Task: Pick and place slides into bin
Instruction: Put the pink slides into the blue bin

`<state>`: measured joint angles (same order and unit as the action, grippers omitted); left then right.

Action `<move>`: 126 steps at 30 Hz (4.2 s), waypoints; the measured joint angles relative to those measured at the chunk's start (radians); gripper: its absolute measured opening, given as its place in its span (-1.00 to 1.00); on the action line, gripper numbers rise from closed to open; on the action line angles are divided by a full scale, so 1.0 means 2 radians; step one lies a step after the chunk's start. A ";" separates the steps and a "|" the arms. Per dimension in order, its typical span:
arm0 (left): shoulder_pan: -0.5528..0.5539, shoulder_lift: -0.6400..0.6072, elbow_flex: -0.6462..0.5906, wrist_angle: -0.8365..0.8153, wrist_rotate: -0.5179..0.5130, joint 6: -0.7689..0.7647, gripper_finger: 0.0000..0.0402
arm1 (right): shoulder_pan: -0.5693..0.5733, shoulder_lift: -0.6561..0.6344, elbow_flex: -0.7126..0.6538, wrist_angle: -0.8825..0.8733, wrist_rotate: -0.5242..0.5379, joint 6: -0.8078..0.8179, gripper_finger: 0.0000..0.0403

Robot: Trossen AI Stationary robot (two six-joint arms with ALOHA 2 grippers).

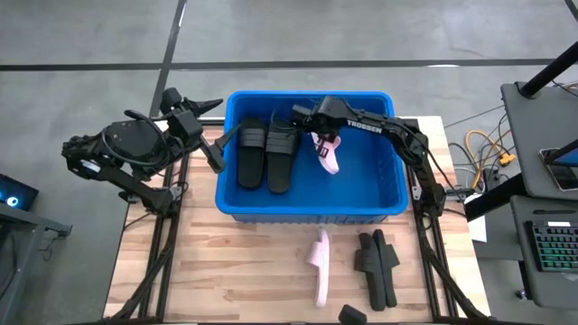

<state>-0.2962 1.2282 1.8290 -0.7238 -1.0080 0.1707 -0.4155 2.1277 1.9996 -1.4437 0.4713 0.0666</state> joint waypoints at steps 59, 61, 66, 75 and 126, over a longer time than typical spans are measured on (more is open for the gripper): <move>0.000 0.005 0.000 -0.011 0.000 0.001 0.45 | -0.015 -0.036 0.051 0.138 -0.122 0.002 0.21; 0.000 0.004 0.000 -0.015 0.000 0.000 0.45 | -0.006 -0.054 0.073 0.138 -0.122 0.007 0.18; 0.000 0.003 0.000 -0.015 0.000 0.000 0.45 | 0.029 -0.135 0.101 0.170 -0.135 0.019 0.12; 0.000 0.011 -0.001 -0.015 0.019 -0.003 0.45 | 0.153 -0.338 0.031 0.329 -0.223 -0.005 0.04; -0.068 0.346 0.001 0.035 0.373 -0.357 0.45 | 0.416 -0.939 -0.685 0.616 0.049 0.105 -0.40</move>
<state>-0.4330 1.9203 1.8301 -0.6540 -0.2627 -0.5436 0.4168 0.2504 0.6300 -0.2108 0.5695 0.2770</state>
